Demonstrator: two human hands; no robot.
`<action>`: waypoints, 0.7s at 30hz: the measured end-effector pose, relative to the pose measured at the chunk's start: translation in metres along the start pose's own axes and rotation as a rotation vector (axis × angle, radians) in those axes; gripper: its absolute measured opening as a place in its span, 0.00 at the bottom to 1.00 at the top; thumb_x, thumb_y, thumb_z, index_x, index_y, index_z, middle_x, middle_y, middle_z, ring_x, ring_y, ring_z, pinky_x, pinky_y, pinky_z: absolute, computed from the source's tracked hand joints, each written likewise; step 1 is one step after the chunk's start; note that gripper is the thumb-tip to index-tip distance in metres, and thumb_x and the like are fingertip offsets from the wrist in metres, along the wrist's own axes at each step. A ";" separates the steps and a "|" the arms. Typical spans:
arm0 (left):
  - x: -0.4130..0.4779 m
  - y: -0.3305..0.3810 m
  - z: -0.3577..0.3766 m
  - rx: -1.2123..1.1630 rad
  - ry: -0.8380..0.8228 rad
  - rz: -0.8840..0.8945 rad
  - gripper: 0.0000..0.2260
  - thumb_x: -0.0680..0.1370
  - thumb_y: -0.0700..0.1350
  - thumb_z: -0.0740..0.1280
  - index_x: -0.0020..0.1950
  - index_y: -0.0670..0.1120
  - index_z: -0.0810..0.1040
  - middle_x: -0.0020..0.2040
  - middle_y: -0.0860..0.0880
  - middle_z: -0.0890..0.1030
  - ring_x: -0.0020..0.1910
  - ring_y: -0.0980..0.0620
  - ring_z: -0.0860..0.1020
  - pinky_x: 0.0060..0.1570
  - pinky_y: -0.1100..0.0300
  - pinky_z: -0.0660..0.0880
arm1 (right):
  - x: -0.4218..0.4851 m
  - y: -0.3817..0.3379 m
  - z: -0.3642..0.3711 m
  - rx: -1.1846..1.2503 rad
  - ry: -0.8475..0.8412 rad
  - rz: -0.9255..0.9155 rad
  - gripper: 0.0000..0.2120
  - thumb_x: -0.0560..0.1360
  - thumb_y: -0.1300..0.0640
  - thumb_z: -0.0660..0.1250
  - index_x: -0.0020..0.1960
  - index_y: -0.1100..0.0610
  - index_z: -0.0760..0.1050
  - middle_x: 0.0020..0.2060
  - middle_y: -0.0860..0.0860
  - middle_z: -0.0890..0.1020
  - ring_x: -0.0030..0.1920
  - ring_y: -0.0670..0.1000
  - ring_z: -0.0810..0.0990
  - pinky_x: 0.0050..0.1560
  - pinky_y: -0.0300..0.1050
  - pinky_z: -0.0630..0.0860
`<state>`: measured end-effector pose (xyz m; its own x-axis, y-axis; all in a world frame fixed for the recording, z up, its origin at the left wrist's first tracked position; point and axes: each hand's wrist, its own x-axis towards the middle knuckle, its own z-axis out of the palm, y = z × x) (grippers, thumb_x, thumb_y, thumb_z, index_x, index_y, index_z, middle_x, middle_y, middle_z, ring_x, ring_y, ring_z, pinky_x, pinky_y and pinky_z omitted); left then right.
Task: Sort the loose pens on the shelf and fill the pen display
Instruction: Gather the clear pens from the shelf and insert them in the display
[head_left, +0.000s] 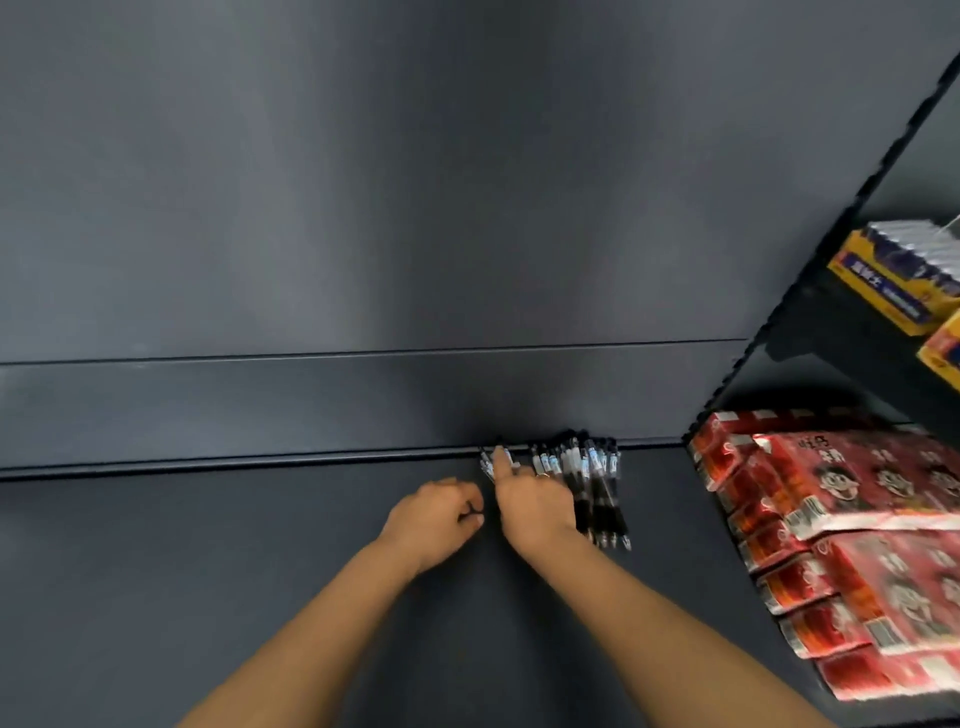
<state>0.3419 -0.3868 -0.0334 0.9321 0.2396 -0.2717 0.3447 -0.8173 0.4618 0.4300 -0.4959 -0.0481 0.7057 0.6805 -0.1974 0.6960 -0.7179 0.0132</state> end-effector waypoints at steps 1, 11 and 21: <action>0.000 -0.001 0.001 -0.021 0.004 -0.018 0.10 0.78 0.48 0.62 0.58 0.51 0.76 0.54 0.50 0.75 0.53 0.51 0.75 0.55 0.56 0.73 | 0.002 0.001 -0.001 0.042 -0.019 0.001 0.36 0.76 0.65 0.59 0.77 0.57 0.44 0.57 0.58 0.78 0.54 0.59 0.79 0.48 0.50 0.74; 0.014 0.028 0.006 -0.696 0.170 -0.212 0.14 0.80 0.47 0.62 0.65 0.45 0.72 0.48 0.48 0.78 0.47 0.52 0.76 0.43 0.63 0.73 | 0.000 0.019 -0.023 0.988 -0.064 0.088 0.11 0.80 0.59 0.60 0.61 0.61 0.69 0.38 0.52 0.77 0.35 0.50 0.77 0.34 0.40 0.77; -0.014 0.044 -0.005 -1.633 0.347 -0.406 0.11 0.83 0.48 0.55 0.60 0.45 0.72 0.54 0.45 0.80 0.47 0.48 0.79 0.36 0.54 0.76 | -0.018 -0.027 -0.041 0.991 -0.086 -0.179 0.20 0.76 0.65 0.61 0.68 0.56 0.70 0.56 0.55 0.71 0.59 0.52 0.73 0.60 0.39 0.69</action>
<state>0.3447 -0.4231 -0.0056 0.6660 0.5535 -0.5001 0.0890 0.6066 0.7900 0.4038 -0.4830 -0.0042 0.5626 0.8052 -0.1877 0.3393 -0.4318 -0.8357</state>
